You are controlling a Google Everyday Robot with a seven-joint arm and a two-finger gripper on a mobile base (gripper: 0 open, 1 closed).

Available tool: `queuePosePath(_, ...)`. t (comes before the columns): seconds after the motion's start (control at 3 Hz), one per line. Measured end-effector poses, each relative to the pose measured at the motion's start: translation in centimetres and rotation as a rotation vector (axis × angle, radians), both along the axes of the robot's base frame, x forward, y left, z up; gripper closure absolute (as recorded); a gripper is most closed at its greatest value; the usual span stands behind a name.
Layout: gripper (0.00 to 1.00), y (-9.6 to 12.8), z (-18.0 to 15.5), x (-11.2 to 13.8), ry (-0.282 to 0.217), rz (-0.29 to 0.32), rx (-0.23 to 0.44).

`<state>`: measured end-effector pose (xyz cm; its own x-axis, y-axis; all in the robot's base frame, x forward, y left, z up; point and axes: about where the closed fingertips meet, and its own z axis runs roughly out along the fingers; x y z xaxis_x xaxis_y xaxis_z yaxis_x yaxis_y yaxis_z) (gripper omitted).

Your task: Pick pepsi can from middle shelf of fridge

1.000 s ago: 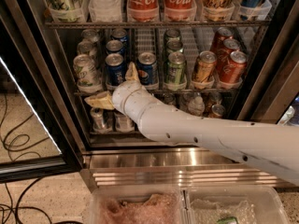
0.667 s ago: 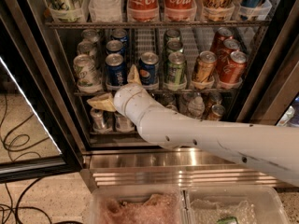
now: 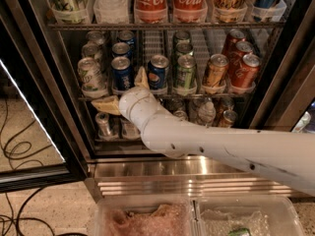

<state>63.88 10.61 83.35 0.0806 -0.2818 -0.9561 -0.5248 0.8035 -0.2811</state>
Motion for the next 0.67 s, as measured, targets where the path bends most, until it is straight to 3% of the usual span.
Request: queuePosePath(0.67, 0.00, 1.22, -0.23, 0.59, -0.011, 0.020, -0.009)
